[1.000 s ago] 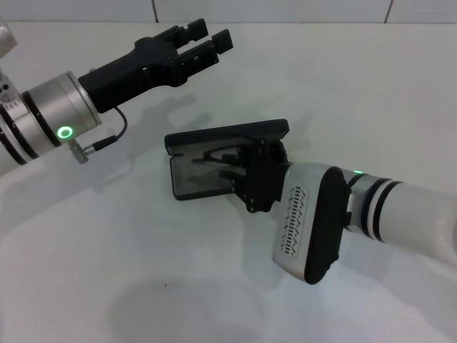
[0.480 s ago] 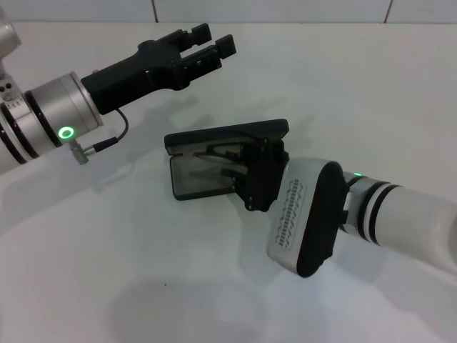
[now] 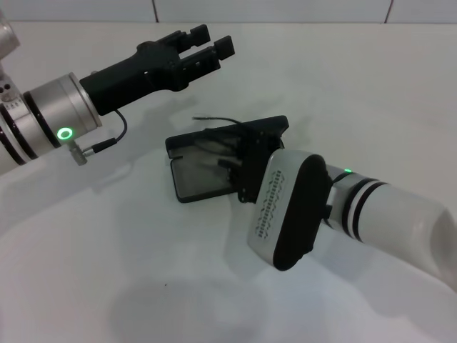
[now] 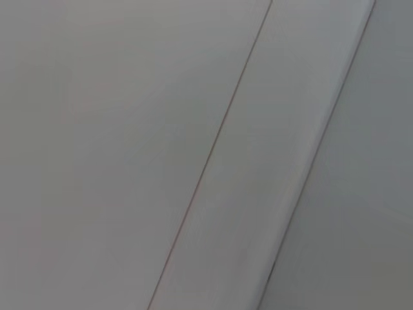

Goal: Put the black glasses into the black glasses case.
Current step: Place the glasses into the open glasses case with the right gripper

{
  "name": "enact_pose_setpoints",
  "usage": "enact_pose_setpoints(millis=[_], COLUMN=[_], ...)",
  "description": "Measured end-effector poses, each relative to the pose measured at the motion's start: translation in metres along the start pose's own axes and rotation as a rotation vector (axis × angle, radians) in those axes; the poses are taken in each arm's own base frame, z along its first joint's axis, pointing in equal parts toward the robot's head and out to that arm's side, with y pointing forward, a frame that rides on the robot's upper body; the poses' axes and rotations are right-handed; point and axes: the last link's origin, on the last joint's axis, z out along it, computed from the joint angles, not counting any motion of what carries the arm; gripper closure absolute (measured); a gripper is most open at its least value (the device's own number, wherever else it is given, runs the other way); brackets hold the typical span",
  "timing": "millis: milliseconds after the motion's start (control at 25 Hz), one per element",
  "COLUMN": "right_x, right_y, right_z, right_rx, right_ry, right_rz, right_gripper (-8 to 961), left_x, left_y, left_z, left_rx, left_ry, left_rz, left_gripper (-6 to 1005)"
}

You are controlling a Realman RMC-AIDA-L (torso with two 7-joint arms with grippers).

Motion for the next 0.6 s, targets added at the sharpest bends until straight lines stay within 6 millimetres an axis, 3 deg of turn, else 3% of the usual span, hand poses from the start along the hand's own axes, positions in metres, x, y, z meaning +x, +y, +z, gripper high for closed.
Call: enact_pose_setpoints(millis=[600], right_x=[0.003], right_y=[0.012], right_z=[-0.008], right_rx=[-0.012], right_ry=[0.004], right_rz=[-0.12], right_gripper=[746], left_x=[-0.005], left_y=[0.001], left_z=[-0.004], left_rx=[0.008], left_ry=[-0.007], left_rz=[0.005], left_gripper=[305])
